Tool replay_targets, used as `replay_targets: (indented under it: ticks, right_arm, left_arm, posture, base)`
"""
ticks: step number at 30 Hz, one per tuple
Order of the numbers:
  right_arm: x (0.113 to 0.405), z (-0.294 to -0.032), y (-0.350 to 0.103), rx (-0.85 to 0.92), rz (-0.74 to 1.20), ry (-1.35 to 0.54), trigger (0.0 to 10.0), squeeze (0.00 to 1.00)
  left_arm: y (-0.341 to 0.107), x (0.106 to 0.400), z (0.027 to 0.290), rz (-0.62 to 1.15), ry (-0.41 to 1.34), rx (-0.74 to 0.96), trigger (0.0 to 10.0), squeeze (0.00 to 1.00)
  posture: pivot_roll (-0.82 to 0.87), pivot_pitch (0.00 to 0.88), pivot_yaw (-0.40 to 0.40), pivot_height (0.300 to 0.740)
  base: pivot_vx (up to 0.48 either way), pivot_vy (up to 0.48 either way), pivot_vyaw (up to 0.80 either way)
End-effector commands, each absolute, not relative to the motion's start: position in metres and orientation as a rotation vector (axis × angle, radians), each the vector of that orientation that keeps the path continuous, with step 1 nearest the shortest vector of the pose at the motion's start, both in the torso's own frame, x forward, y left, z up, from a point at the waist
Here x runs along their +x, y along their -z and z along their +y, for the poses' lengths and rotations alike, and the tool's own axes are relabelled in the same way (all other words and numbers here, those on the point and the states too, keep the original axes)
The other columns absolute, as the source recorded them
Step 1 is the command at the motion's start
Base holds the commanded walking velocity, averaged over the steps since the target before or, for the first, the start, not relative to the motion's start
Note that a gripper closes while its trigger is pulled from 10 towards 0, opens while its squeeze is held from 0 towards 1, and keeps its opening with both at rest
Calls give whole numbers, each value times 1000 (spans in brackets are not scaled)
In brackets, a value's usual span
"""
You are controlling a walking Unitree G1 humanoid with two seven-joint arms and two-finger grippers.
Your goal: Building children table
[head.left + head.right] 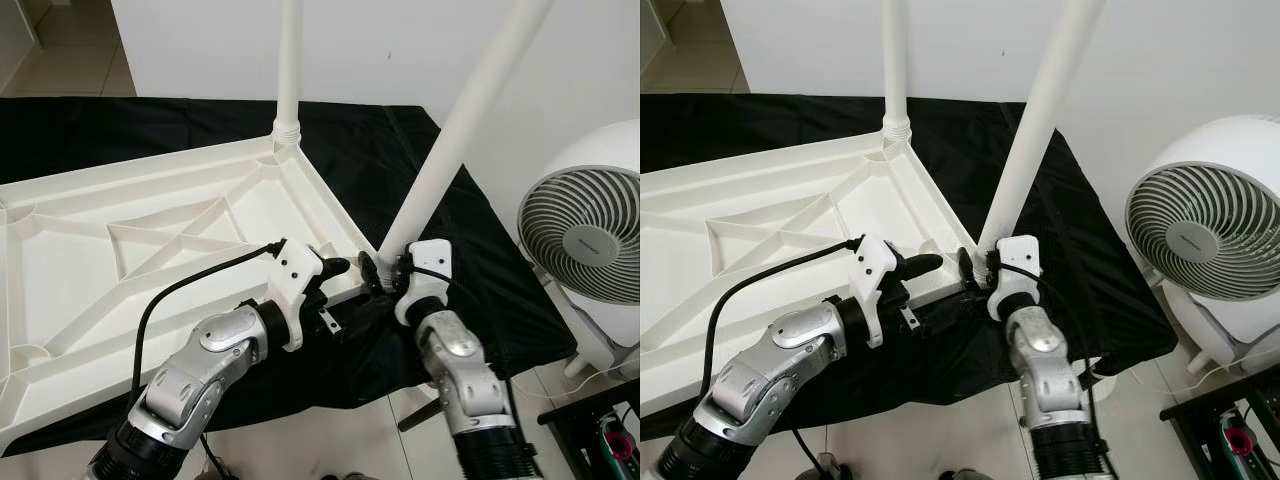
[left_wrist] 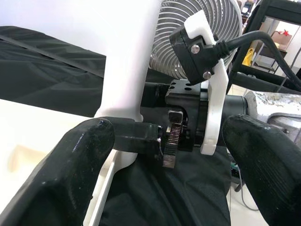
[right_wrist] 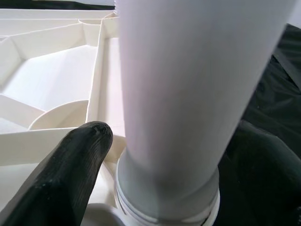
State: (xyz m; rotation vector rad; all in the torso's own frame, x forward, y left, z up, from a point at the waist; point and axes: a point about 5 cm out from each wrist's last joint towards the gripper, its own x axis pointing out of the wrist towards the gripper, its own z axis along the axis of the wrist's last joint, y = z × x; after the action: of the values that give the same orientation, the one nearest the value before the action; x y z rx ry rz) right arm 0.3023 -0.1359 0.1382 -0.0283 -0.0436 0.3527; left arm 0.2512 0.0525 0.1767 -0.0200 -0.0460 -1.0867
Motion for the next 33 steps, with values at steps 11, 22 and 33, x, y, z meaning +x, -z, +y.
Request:
replay_targets:
  ticks: [11, 22, 33]
  right_arm:
    - [324, -171, -151, -180, -58, -541, 10000, 0]
    - [343, -157, -147, -202, -38, -747, 10000, 0]
    - [346, -149, -132, -188, 2, -790, 0, 0]
  left_arm:
    - [-177, 249, 51, -45, 1142, -3, 10000, 0]
    - [-179, 250, 52, -55, 1137, 2, 10000, 0]
    - [-179, 249, 55, -54, 1110, 3, 10000, 0]
  posture:
    - [73, 77, -92, 740]
    - [89, 73, -94, 740]
    - [114, 96, -105, 740]
  base:
    - [0, 0, 0]
    - [0, 0, 0]
    - [0, 0, 0]
